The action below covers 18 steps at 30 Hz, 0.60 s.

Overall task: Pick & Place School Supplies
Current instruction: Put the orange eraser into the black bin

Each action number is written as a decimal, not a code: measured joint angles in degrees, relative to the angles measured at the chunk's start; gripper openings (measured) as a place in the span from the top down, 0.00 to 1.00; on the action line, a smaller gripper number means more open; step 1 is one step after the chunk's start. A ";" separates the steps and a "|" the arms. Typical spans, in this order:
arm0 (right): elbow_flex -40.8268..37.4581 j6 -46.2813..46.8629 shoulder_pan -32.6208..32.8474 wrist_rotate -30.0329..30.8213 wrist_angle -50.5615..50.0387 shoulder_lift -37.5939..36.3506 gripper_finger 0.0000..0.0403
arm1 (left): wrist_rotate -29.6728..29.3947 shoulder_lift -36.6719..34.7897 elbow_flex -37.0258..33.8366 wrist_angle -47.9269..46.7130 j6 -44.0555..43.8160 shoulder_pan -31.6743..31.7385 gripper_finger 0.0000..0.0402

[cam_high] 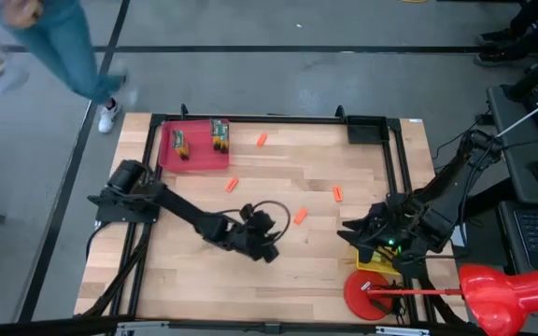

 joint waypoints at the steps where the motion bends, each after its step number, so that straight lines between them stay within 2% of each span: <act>1: 0.00 -0.78 -0.60 -1.96 -0.31 0.00 0.44 | -0.62 1.17 1.24 -0.02 0.13 0.66 0.59; 6: -0.02 -3.98 -2.48 -6.96 -1.15 0.02 0.44 | -3.70 7.59 9.41 0.12 4.95 2.94 0.59; 10: -0.02 -4.62 -2.70 -8.77 -1.76 0.02 0.44 | -6.48 12.68 15.66 -3.20 3.51 4.31 0.60; 18: -0.02 -4.14 -2.70 -9.41 -2.18 0.02 0.44 | -8.41 18.29 19.78 -3.73 1.62 5.39 0.62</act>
